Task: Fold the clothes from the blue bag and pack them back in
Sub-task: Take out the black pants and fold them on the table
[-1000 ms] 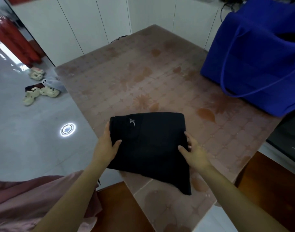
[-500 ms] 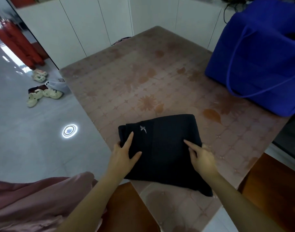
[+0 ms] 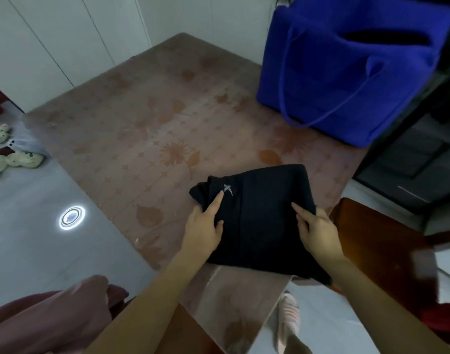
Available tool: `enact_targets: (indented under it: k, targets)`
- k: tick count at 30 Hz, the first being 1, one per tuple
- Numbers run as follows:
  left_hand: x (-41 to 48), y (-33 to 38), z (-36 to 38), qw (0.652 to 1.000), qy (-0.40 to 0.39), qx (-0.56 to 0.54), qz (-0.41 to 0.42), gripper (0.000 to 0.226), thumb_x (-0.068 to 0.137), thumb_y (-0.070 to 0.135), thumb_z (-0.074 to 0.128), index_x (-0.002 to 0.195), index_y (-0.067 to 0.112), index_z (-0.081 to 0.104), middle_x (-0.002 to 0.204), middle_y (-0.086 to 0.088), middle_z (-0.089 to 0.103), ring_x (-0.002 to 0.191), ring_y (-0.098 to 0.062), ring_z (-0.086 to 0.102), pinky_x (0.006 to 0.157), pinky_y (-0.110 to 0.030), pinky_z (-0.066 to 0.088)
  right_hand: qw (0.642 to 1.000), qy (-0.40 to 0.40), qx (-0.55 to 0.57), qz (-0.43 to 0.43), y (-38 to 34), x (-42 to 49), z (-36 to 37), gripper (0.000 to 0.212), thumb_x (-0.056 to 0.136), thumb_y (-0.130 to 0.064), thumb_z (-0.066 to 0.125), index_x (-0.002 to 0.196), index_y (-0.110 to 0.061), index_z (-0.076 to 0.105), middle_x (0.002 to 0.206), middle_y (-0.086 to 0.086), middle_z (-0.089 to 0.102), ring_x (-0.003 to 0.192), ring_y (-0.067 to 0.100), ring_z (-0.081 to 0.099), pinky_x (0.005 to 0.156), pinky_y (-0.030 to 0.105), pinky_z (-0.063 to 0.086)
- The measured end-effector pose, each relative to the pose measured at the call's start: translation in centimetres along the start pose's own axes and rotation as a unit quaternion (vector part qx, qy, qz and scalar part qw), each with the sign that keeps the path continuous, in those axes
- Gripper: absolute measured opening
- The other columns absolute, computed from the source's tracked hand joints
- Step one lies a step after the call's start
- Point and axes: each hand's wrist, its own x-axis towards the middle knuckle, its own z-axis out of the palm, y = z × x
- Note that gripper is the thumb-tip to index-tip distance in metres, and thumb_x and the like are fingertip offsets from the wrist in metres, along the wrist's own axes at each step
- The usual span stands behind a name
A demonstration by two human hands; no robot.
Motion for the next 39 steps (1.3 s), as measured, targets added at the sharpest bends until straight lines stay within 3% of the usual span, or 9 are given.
enact_targets:
  k: [6,11,14,17,21,25,31,35,39]
  targets:
    - [2.7,6.5,0.0,0.995,0.091,-0.011,0.039,0.073,0.092,0.024,0.057,0.149,0.037,0.014,0.110,-0.006,0.048,0.090,-0.017,0.045,0.076,-0.026,0.038,0.993,0.045,0.051,-0.100,3.6,4.5,-4.5,0.042,0.090,-0.007,0.059,0.131,-0.014,0.055,0.102,0.016,0.058,0.080,0.029,0.062,0.074,0.036,0.056]
    - [5.2,13.0,-2.0,0.987,0.159,-0.007,0.039,0.075,0.091,0.024,0.059,0.149,0.033,0.014,0.108,0.002,0.044,0.088,-0.010,0.045,0.072,-0.024,0.038,0.963,0.074,0.137,-0.220,5.1,9.5,-9.9,0.037,0.093,-0.012,0.056,0.130,-0.009,0.056,0.117,0.018,0.058,0.101,0.016,0.056,0.096,0.002,0.033]
    - [6.2,17.8,-4.6,0.980,0.190,0.011,0.057,0.076,0.088,0.023,0.062,0.149,0.031,0.018,0.109,-0.002,0.050,0.086,-0.008,0.042,0.071,-0.025,0.037,0.939,0.104,0.171,-0.279,4.6,11.4,-15.0,0.036,0.093,-0.016,0.051,0.127,-0.007,0.058,0.117,0.018,0.058,0.105,0.013,0.055,0.100,0.005,0.033]
    - [7.8,22.4,-8.2,0.968,0.228,0.001,0.103,0.073,0.088,0.028,0.061,0.148,0.034,0.020,0.121,-0.008,0.053,0.102,-0.016,0.047,0.083,-0.028,0.038,0.914,0.147,0.198,-0.322,3.8,13.6,-21.0,0.034,0.092,-0.012,0.054,0.125,-0.007,0.059,0.111,0.016,0.058,0.102,0.010,0.056,0.099,0.008,0.035]
    - [12.1,28.8,-13.2,0.945,0.277,-0.007,0.175,0.074,0.086,0.015,0.065,0.148,0.022,0.026,0.125,0.006,0.043,0.119,-0.011,0.038,0.091,-0.011,0.027,0.888,0.220,0.207,-0.347,3.0,18.2,-27.8,0.033,0.093,-0.011,0.056,0.126,-0.007,0.057,0.118,0.006,0.052,0.110,0.008,0.052,0.101,0.014,0.037]
    - [20.0,33.8,-16.2,0.936,0.261,-0.007,0.234,0.075,0.084,0.022,0.060,0.149,0.018,0.023,0.147,-0.005,0.036,0.135,-0.018,0.034,0.111,-0.029,0.029,0.891,0.252,0.190,-0.326,2.8,24.3,-32.3,0.034,0.093,-0.017,0.053,0.127,-0.010,0.058,0.121,0.005,0.054,0.114,0.008,0.050,0.104,0.013,0.033]
    - [30.8,38.2,-16.2,0.938,0.226,0.033,0.263,0.077,0.084,0.019,0.061,0.149,0.026,0.022,0.147,-0.008,0.037,0.134,-0.022,0.037,0.109,-0.029,0.031,0.940,0.197,0.123,-0.251,3.6,31.9,-34.0,0.037,0.096,-0.015,0.050,0.132,-0.012,0.054,0.131,0.011,0.055,0.132,0.027,0.041,0.105,0.002,0.012]
    - [37.0,38.8,-16.5,0.949,0.190,0.028,0.249,0.079,0.084,0.014,0.064,0.149,0.029,0.022,0.149,-0.006,0.036,0.134,-0.021,0.037,0.110,-0.027,0.029,0.958,0.166,0.085,-0.218,3.5,36.3,-33.3,0.038,0.097,-0.013,0.045,0.135,-0.011,0.051,0.127,0.015,0.058,0.129,0.034,0.043,0.112,0.027,0.027]
    - [42.2,36.2,-13.6,0.966,0.071,-0.016,0.247,0.083,0.079,0.005,0.068,0.149,0.022,0.026,0.149,-0.007,0.037,0.134,-0.021,0.039,0.110,-0.022,0.026,0.979,0.053,-0.037,-0.191,3.7,39.6,-30.4,0.043,0.097,-0.017,0.043,0.140,-0.020,0.045,0.122,0.025,0.055,0.121,0.041,0.046,0.105,0.039,0.036]
